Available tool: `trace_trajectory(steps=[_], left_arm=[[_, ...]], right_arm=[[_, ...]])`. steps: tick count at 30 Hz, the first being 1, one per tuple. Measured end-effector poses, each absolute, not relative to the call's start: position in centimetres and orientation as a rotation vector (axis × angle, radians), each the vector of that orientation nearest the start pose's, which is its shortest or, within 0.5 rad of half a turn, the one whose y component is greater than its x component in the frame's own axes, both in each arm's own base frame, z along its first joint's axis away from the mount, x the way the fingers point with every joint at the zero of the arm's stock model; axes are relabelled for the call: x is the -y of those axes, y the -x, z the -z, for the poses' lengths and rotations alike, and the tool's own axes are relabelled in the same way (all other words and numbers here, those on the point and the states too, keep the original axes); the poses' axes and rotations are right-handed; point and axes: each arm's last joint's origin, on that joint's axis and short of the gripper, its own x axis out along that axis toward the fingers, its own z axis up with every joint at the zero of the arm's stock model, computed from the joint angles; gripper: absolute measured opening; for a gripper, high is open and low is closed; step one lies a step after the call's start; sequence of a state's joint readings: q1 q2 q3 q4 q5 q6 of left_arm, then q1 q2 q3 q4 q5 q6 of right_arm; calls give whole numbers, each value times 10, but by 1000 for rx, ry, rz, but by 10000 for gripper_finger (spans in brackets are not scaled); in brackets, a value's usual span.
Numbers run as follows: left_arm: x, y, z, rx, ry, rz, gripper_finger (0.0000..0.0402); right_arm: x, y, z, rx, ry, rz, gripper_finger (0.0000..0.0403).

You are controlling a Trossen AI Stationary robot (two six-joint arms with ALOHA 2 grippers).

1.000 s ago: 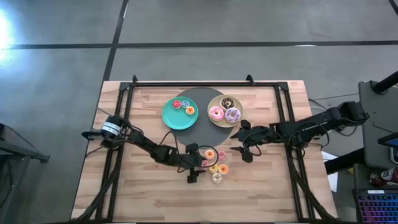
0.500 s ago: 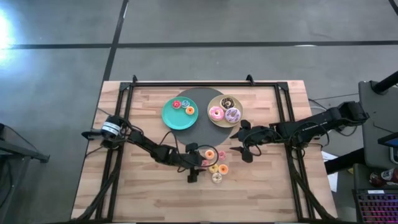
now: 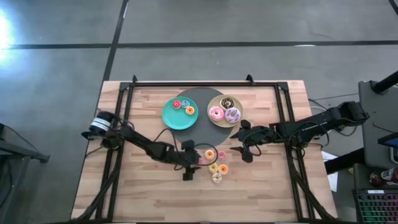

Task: Pick & Place donuts
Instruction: Put the small left pink donut on the green plate

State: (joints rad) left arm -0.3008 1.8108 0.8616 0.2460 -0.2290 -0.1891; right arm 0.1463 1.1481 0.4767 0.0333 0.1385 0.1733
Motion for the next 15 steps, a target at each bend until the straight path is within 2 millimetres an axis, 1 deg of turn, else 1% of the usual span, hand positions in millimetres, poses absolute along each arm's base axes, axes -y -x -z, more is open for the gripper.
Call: trace_trajectory(steps=[3, 7, 11, 15], left_arm=[[94, -330, -144, -679, -32, -28, 225], [85, -320, -157, -719, -90, -95, 225], [72, -307, -174, -768, -151, -191, 225], [52, -292, -191, -815, -196, -307, 225]], right_arm=[[-28, -217, -181, -630, -77, 47, 237], [-28, -217, -181, -630, -77, 46, 237], [-28, -217, -181, -630, -77, 42, 237], [-28, -217, -181, -630, -74, 41, 237]])
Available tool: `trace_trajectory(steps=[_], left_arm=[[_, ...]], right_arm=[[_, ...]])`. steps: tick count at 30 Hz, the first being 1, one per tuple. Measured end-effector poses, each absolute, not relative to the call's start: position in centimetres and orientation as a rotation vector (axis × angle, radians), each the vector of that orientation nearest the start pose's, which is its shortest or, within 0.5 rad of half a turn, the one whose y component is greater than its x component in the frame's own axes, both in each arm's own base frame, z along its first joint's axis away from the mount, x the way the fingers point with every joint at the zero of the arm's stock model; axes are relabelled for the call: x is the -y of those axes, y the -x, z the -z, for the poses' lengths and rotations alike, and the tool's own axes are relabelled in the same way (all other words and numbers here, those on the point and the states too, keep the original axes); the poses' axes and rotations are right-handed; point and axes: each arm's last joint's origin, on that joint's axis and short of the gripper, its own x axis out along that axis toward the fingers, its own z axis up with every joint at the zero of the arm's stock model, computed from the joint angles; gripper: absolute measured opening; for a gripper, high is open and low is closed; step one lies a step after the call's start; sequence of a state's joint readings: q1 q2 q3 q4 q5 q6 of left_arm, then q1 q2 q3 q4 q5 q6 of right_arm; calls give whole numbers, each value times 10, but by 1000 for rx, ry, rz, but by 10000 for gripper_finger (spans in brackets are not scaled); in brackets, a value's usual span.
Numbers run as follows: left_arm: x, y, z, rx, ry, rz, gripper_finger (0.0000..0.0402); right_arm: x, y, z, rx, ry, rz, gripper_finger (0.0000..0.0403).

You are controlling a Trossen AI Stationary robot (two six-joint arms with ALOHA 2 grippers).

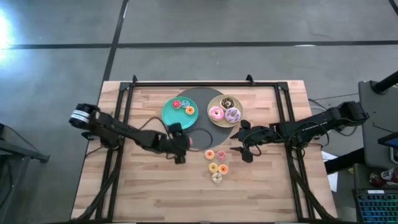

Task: Pick & Place donuts
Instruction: Put the small left pink donut on the green plate

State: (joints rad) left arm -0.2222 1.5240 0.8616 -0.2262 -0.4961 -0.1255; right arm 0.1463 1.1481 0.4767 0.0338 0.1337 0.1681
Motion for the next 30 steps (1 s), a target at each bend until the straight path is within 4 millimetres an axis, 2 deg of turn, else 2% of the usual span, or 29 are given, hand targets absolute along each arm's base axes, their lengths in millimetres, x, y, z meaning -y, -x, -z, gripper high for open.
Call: trace_trajectory(steps=[3, 7, 10, 15, 23, 30], left_arm=[[33, -282, -203, -845, -214, -392, 225], [4, -266, -207, -868, -198, -486, 225], [-19, -253, -205, -878, -173, -558, 225], [-50, -229, -190, -865, -78, -628, 225], [-83, -208, -165, -769, 31, -694, 225], [-93, -209, -158, -712, 69, -703, 225]], right_arm=[[-28, -217, -181, -629, -74, 41, 237], [-28, -217, -181, -629, -75, 38, 237], [-28, -216, -181, -629, -74, 38, 237], [-28, -216, -181, -630, -71, 37, 237], [-28, -217, -181, -625, -72, 37, 237], [-28, -217, -182, -623, -72, 37, 237]])
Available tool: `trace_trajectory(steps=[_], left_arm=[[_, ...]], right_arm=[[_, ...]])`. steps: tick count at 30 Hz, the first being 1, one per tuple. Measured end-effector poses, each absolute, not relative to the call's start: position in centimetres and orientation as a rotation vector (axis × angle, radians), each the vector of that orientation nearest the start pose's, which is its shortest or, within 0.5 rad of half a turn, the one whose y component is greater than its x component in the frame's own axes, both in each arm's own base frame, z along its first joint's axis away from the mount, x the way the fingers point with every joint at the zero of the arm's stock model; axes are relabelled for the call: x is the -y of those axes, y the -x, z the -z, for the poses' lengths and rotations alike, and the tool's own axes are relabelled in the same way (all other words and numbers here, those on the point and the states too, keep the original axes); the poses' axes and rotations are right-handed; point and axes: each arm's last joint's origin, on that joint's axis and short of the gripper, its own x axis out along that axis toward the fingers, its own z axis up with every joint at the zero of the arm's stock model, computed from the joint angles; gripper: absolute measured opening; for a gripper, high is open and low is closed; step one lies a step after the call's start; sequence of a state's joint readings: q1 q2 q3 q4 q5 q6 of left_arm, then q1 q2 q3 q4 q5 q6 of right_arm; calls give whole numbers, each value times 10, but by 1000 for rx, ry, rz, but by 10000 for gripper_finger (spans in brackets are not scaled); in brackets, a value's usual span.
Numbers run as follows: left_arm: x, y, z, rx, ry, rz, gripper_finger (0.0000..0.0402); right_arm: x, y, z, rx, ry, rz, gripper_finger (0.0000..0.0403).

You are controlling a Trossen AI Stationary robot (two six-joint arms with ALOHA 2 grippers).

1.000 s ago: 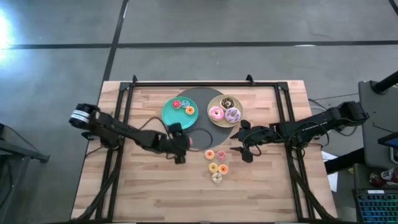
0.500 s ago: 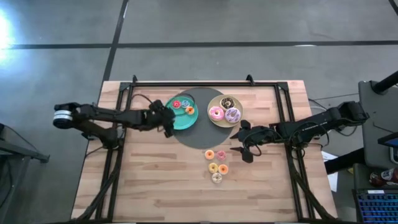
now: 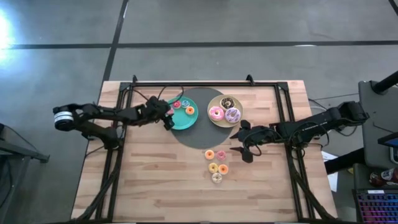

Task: Pick & Place donuts
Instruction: Put the small left pink donut on the green plate

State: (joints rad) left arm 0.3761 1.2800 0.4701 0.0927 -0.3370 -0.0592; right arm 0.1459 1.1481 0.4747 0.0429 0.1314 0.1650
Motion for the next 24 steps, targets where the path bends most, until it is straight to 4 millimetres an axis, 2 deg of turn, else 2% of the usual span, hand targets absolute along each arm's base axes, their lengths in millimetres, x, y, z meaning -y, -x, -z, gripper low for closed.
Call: trace_trajectory(steps=[4, 15, 24], left_arm=[[-97, -215, -158, -688, 65, -710, 225], [-104, -219, -140, -776, 67, -720, 225], [-114, -218, -142, -759, 92, -760, 225]], right_arm=[[-28, -217, -182, -623, -72, 38, 237], [-28, -217, -181, -624, -80, 40, 237], [-28, -217, -181, -624, -80, 40, 237]])
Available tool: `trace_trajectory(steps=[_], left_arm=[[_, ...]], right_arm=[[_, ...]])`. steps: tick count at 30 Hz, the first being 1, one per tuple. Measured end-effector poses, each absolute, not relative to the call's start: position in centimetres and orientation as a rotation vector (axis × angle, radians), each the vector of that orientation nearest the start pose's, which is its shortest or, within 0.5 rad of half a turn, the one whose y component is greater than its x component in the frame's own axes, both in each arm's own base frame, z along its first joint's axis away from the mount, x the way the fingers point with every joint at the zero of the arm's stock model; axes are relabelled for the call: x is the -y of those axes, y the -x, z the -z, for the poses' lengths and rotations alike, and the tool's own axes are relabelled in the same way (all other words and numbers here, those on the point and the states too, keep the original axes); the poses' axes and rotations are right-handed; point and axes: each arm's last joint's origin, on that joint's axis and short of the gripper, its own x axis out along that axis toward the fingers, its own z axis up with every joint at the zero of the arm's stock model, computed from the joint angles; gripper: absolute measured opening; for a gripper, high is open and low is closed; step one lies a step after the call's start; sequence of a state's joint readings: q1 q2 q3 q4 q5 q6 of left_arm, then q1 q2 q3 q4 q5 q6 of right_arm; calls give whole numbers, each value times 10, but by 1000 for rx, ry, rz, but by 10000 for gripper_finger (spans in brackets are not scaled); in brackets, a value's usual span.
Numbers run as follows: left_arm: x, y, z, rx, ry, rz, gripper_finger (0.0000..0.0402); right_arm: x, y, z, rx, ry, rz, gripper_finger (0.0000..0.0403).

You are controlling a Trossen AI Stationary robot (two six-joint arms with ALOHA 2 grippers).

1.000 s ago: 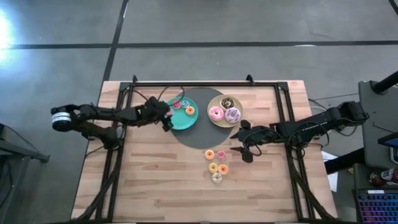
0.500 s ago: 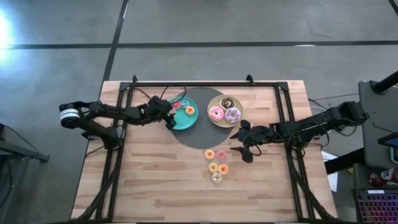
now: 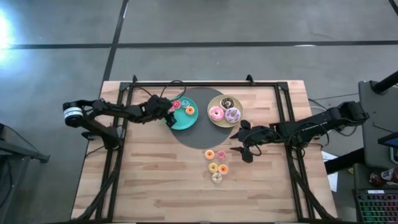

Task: Pick & Place donuts
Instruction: Put the small left pink donut on the green plate, then put the small pink donut on the green plate

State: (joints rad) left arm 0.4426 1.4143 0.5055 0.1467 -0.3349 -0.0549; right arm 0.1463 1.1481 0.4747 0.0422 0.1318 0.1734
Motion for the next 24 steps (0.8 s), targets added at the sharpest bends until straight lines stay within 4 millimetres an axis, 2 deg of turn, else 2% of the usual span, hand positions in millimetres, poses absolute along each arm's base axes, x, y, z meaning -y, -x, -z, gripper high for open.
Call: trace_trajectory(steps=[14, 24], left_arm=[[-117, -215, -140, -775, 146, -724, 226], [-117, -214, -140, -781, 146, -726, 269]], right_arm=[[-28, -217, -181, -624, -80, 40, 237], [-28, -217, -181, -624, -81, 40, 237]])
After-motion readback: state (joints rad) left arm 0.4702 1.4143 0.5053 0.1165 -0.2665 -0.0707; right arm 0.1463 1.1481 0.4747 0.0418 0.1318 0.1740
